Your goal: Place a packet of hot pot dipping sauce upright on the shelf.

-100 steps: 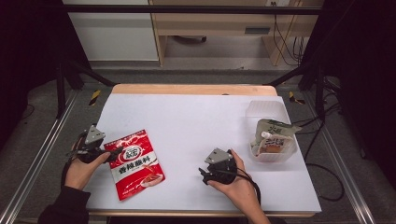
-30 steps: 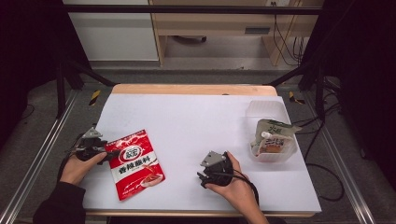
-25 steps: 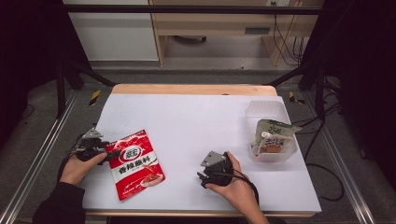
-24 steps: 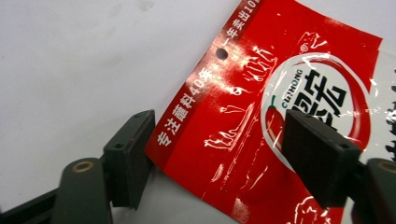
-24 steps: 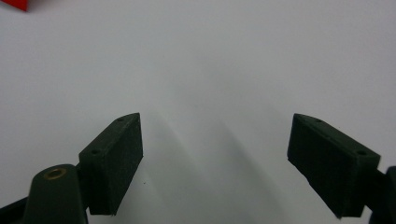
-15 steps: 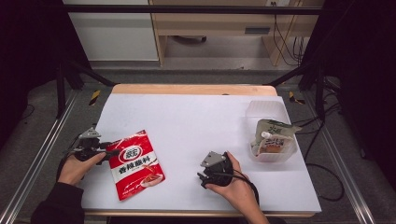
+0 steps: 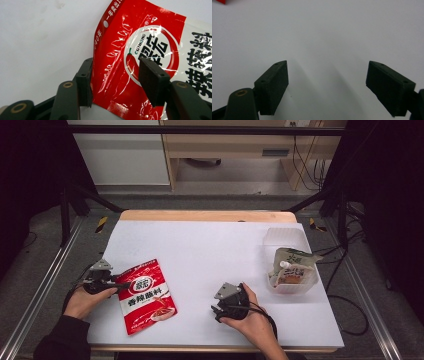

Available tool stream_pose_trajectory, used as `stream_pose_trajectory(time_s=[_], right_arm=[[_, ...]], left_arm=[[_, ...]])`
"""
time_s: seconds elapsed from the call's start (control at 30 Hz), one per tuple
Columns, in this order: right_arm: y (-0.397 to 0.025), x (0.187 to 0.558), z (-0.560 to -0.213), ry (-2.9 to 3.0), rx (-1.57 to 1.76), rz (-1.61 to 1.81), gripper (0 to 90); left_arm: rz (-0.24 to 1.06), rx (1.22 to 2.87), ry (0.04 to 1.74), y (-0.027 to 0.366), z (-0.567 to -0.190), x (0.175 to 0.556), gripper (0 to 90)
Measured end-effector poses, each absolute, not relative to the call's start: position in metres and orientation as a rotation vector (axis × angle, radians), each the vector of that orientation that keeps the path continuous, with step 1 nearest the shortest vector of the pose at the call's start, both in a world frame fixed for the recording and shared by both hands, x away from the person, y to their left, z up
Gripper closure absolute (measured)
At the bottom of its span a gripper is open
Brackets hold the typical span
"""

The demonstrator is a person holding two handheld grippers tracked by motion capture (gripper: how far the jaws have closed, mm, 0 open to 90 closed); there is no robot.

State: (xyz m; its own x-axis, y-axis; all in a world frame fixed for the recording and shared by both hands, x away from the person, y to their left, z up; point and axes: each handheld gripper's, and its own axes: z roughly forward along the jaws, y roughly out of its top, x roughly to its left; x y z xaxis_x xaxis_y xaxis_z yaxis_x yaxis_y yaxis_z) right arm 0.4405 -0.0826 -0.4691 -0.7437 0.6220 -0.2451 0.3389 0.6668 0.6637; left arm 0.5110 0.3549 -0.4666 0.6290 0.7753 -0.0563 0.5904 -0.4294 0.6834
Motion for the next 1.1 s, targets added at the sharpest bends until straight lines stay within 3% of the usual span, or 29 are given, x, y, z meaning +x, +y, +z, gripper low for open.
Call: stream_pose_trajectory(time_s=[0.7, 0.9, 1.1], right_arm=[[-0.0808, 0.4395, -0.4708, 2.439, 0.728, 0.82, 18.5], [-0.0806, 0.4397, -0.4708, 2.438, 0.727, 0.82, 18.3], [-0.0807, 0.4397, -0.4707, 2.437, 0.728, 0.819, 18.2]], left_arm=[[0.41, 2.211, 1.051, 0.3544, -0.4654, 0.5091, 74.4], [0.427, 2.235, 1.041, 0.3529, -0.4652, 0.509, 87.1], [0.446, 2.26, 1.023, 0.3505, -0.4631, 0.5086, 90.0]])
